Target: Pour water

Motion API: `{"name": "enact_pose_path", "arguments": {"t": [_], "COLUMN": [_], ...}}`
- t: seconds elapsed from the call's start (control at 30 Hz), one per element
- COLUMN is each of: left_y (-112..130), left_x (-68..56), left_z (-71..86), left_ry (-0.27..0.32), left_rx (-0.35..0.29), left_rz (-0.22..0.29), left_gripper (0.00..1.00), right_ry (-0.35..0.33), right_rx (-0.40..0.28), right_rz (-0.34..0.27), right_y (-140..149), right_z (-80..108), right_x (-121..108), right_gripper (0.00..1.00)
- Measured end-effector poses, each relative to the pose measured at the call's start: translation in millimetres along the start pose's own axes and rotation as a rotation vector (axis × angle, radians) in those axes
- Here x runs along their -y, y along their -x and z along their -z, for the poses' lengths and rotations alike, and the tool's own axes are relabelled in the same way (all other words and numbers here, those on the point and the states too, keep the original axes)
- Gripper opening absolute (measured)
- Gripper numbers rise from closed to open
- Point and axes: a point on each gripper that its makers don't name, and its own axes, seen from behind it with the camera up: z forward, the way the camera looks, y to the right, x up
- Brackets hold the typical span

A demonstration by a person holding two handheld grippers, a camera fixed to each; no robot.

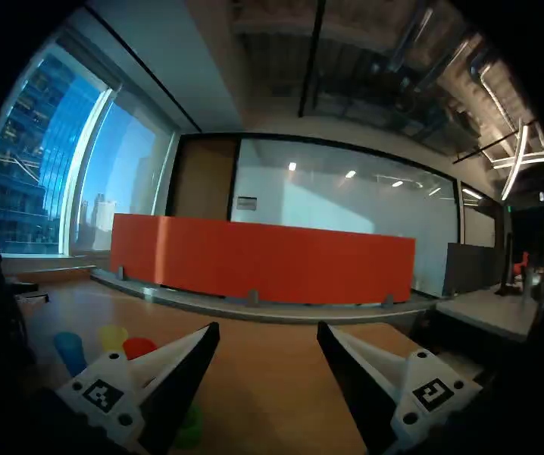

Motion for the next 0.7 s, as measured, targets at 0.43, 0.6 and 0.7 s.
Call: {"name": "enact_pose_path", "arguments": {"t": [0.43,0.6,0.7], "left_y": [-0.1,-0.2,-0.1], "left_x": [0.3,0.1,0.0], "left_z": [-0.3,-0.1,-0.5], "left_ry": [0.000,0.000,0.000], "left_rx": [0.000,0.000,0.000], "left_rz": [0.000,0.000,0.000], "left_gripper": [0.97,0.97,0.97], "right_ry": [-0.018,-0.021,-0.018], "right_rx": [-0.010,-0.025,-0.031], "right_rz": [0.008,-0.003,-0.023], "right_y": [22.9,32.1,37.3], "right_z": [-7.6,-15.8,-21.1], "right_x": [6.5,7.5,6.0], "right_gripper": [1.00,1.00,1.00]}}
